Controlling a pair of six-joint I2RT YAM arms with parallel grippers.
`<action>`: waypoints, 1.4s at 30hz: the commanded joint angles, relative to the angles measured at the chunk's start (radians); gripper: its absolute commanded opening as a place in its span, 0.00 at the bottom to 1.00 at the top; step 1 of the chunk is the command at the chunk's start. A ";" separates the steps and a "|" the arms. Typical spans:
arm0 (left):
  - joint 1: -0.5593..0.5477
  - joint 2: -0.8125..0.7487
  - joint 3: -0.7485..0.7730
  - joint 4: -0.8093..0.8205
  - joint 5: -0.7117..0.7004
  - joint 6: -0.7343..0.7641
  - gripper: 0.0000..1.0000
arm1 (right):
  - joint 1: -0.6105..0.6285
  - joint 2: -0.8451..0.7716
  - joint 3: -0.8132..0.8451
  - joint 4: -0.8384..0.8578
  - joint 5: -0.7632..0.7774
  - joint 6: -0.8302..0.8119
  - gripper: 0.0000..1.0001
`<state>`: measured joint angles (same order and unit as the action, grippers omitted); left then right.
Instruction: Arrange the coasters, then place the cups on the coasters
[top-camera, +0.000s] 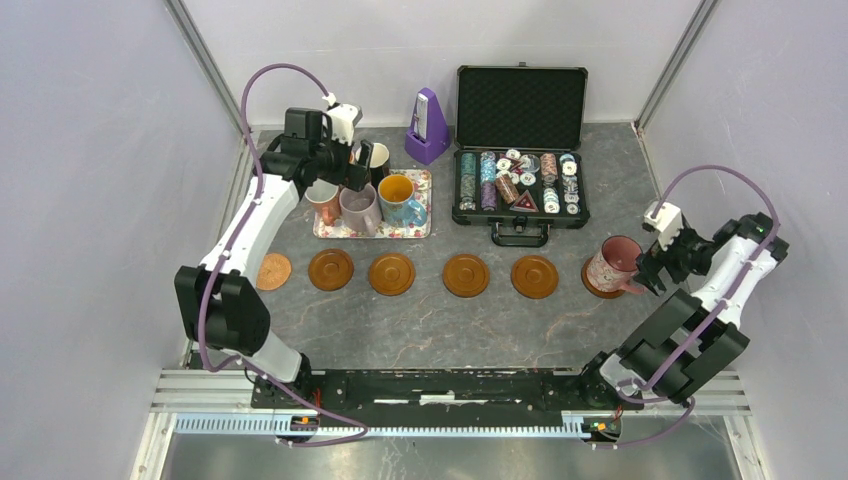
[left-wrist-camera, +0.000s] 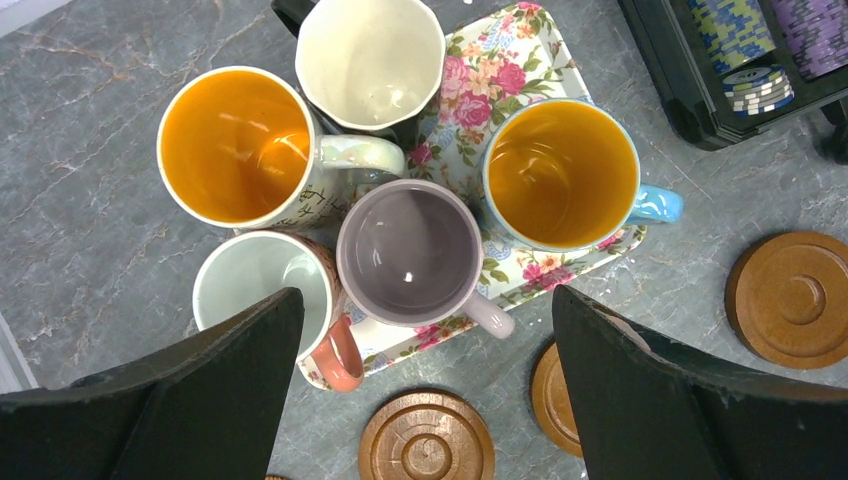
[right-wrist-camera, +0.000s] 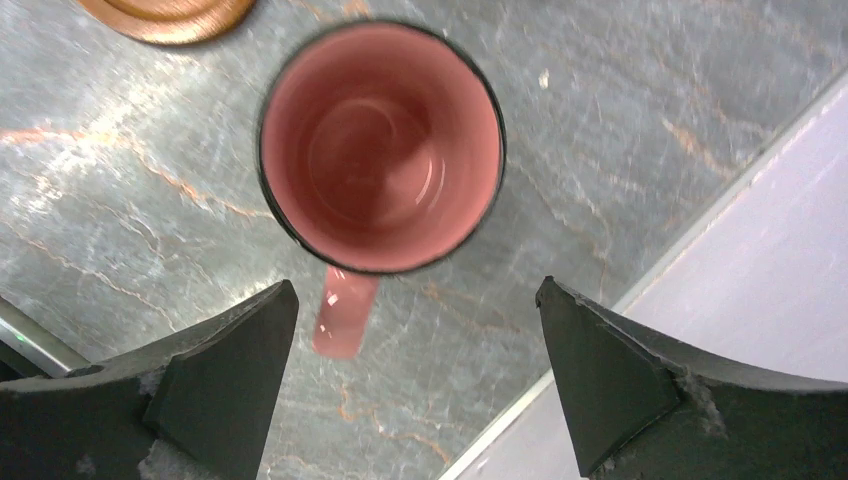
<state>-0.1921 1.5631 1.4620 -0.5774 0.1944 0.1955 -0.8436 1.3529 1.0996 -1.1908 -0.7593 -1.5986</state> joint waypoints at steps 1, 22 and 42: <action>-0.004 0.018 0.048 -0.001 0.039 0.061 1.00 | 0.093 -0.053 0.048 -0.064 -0.032 0.067 0.98; 0.138 0.151 0.271 -0.156 0.013 -0.165 1.00 | 1.052 0.090 0.208 0.623 0.345 1.025 0.96; 0.178 0.015 0.093 -0.135 -0.100 -0.163 1.00 | 1.509 0.692 0.684 0.688 0.572 1.187 0.85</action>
<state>-0.0204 1.6203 1.5509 -0.7242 0.1234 0.0765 0.6376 1.9747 1.6798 -0.5682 -0.2188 -0.4808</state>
